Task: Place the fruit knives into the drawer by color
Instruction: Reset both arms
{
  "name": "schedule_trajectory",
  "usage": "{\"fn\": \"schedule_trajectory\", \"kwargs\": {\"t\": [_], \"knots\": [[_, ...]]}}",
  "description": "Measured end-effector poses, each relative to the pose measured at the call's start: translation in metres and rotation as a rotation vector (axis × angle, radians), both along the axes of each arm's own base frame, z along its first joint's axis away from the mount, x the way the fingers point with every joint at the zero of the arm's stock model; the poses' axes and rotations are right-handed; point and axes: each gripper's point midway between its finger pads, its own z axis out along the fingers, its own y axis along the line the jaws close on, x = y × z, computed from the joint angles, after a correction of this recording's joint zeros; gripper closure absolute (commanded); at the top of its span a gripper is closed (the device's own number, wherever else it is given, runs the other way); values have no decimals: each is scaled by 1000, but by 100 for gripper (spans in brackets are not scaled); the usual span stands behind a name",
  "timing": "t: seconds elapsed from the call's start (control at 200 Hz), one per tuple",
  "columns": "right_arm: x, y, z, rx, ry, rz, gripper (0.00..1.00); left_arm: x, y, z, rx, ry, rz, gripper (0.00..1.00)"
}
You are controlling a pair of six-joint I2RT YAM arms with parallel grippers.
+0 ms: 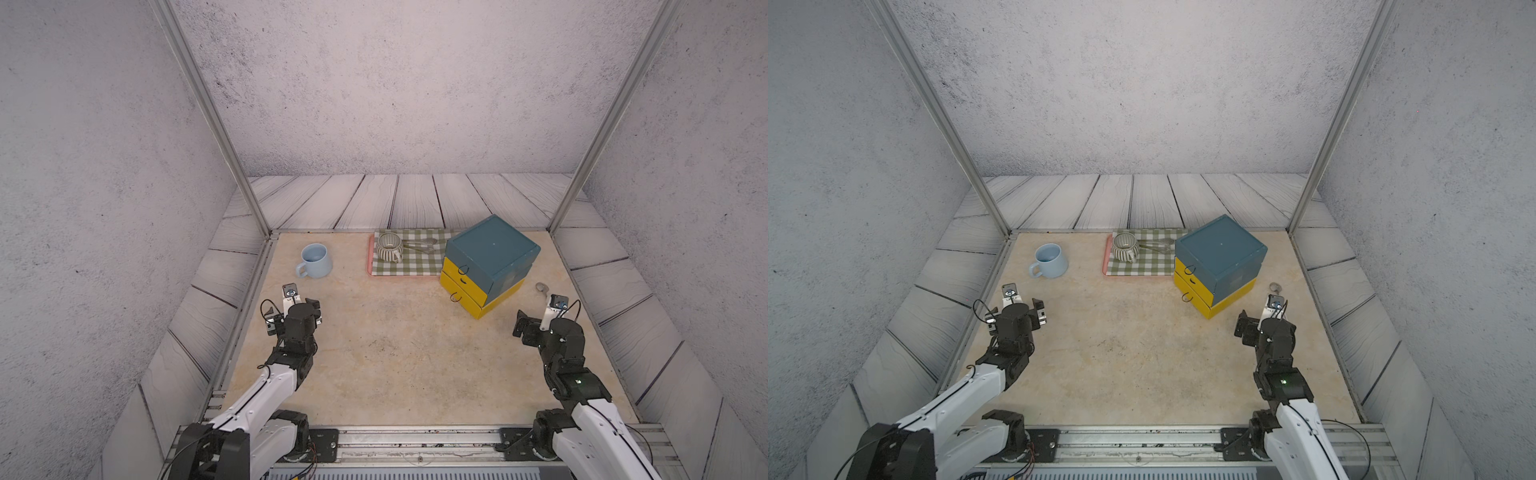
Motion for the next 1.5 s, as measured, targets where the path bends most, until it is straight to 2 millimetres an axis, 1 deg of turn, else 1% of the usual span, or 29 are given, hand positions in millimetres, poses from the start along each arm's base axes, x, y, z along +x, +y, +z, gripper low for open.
{"fn": "schedule_trajectory", "kwargs": {"t": [0.09, 0.145, 0.265, 0.36, 0.51, 0.62, 0.696, 0.746, 0.836, 1.016, 1.111, 1.266, 1.381, 1.501], "knots": [[1, -3, -1, -10, -20, -16, 1, 4, 9, -18, -14, 7, 13, 1], [3, -5, -5, -17, -27, -24, 1, 9, 10, -27, -20, 15, -2, 1], [7, -6, -17, -31, -14, -29, 1, 22, 6, -28, -39, -19, -47, 1], [15, -6, -29, -53, 16, -28, 1, 31, 5, -28, -57, -57, -70, 1], [28, -8, -50, -103, 75, -26, 1, 41, 1, -45, -75, -44, -109, 1], [38, -8, -55, -124, 73, -18, 1, 47, -1, -54, -84, -26, -126, 1], [47, -6, -58, -136, 74, -4, 1, 52, -2, -51, -91, -29, -136, 1], [54, -4, -60, -141, 78, 7, 1, 58, -3, -45, -95, -45, -150, 1], [66, -1, -58, -145, 55, 19, 1, 65, -8, -38, -99, -59, -185, 1], [86, 4, -54, -147, 13, 41, 1, 76, -23, -37, -109, -27, -285, 1], [96, 6, -54, -141, -5, 53, 1, 80, -28, -34, -112, -22, -320, 1], [104, 7, -66, -141, -6, 61, 1, 79, -31, -39, -121, 3, -352, 1], [107, 4, -77, -142, 17, 53, 1, 80, -31, -42, -130, 21, -356, 1], [112, 1, -78, -144, 40, 45, 1, 82, -32, -43, -134, 29, -360, 1]]}}
